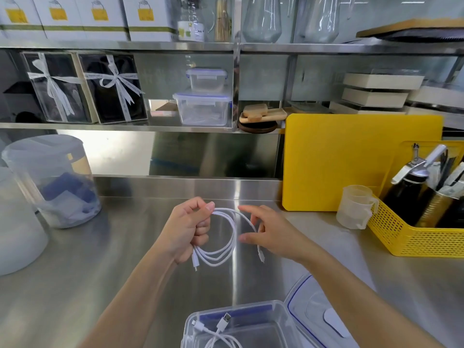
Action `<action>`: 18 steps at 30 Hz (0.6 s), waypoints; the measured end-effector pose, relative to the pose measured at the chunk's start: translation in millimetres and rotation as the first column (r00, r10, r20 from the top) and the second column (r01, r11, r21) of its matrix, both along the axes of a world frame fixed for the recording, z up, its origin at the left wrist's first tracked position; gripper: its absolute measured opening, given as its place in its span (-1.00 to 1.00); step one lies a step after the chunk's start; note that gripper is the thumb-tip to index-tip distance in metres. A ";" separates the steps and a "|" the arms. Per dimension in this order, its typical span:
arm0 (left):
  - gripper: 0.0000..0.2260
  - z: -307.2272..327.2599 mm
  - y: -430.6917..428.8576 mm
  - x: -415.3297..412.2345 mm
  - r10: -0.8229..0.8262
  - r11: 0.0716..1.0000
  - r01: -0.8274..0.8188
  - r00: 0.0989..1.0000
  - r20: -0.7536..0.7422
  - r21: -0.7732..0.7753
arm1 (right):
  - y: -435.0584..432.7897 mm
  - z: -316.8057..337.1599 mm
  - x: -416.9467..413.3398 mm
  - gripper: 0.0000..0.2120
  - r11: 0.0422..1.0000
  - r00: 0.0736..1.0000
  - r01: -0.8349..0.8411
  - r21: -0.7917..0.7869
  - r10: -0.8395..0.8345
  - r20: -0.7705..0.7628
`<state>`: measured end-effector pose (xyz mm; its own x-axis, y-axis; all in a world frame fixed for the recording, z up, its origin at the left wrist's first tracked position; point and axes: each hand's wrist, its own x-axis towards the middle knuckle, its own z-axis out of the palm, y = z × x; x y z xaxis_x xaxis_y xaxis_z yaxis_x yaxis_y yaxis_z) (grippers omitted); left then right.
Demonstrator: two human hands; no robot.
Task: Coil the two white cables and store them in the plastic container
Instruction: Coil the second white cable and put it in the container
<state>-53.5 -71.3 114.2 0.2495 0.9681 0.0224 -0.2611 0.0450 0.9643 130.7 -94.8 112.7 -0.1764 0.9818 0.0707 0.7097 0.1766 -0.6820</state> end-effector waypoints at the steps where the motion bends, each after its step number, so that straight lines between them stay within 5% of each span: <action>1: -0.67 1.9 -1.1 -0.1 -0.009 1.000 0.009 1.000 -0.004 0.004 | -0.2 -1.6 0.1 -0.70 0.999 1.000 0.015 0.036 -0.015 0.014; 3: -0.67 4.2 -1.4 -0.7 -0.002 1.000 0.002 1.000 -0.012 0.022 | 0.4 -2.1 2.7 -0.90 0.999 0.999 0.037 0.031 -0.036 -0.038; 6: -0.67 2.0 2.6 -1.7 0.084 0.993 -0.075 0.992 -0.098 0.093 | -2.4 2.7 8.6 -0.92 0.993 0.961 -0.074 -0.087 0.048 -0.273; 10: -0.71 -5.3 5.9 3.9 0.190 0.968 -0.146 0.959 -0.212 0.205 | -9.6 19.0 10.6 -0.91 0.980 0.717 -0.168 -0.107 0.047 -0.696; 13: -0.76 -6.5 4.7 11.9 0.186 0.967 -0.136 0.954 -0.234 0.216 | -8.0 21.8 6.2 -0.86 0.987 0.530 -0.126 -0.104 -0.022 -0.848; 15: -0.76 -6.1 2.3 15.8 0.144 0.981 -0.118 0.975 -0.170 0.154 | -8.1 16.5 0.2 -0.86 0.996 0.536 -0.057 -0.062 -0.022 -0.844; 18: -0.70 -6.4 -3.1 17.6 0.075 0.997 -0.075 0.997 -0.005 0.024 | -8.9 -1.8 -8.5 -0.82 0.994 0.715 0.070 0.080 0.006 -0.699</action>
